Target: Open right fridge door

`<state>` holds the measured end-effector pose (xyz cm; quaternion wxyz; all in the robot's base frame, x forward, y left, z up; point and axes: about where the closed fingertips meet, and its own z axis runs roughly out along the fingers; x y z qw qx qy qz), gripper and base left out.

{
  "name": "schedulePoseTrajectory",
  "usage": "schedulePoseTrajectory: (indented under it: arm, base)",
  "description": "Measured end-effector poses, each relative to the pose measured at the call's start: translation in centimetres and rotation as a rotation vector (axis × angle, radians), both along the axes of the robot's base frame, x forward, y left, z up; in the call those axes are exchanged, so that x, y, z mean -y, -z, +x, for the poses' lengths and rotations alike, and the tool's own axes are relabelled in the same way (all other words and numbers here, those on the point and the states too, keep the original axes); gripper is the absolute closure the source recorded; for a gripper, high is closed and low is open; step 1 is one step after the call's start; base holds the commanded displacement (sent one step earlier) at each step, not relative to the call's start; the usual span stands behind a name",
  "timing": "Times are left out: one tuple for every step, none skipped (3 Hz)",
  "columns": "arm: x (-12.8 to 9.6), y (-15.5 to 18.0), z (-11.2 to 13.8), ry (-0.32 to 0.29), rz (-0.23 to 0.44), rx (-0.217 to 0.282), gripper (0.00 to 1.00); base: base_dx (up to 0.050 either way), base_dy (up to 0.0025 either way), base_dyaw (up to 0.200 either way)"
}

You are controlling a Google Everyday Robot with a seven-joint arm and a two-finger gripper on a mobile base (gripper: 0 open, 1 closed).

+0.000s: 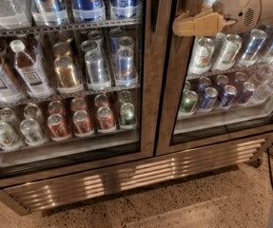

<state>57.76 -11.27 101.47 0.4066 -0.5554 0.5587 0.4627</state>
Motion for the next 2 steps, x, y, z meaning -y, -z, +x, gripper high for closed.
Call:
schedulePoseTrajectory:
  arm:
    - [-0.09, -0.05, -0.03, -0.014, 0.005, 0.005, 1.0]
    - [-0.1, -0.05, -0.04, -0.015, 0.006, 0.005, 1.0]
  base:
    - [0.0, 0.0, 0.0]
    - [0.0, 0.0, 0.0]
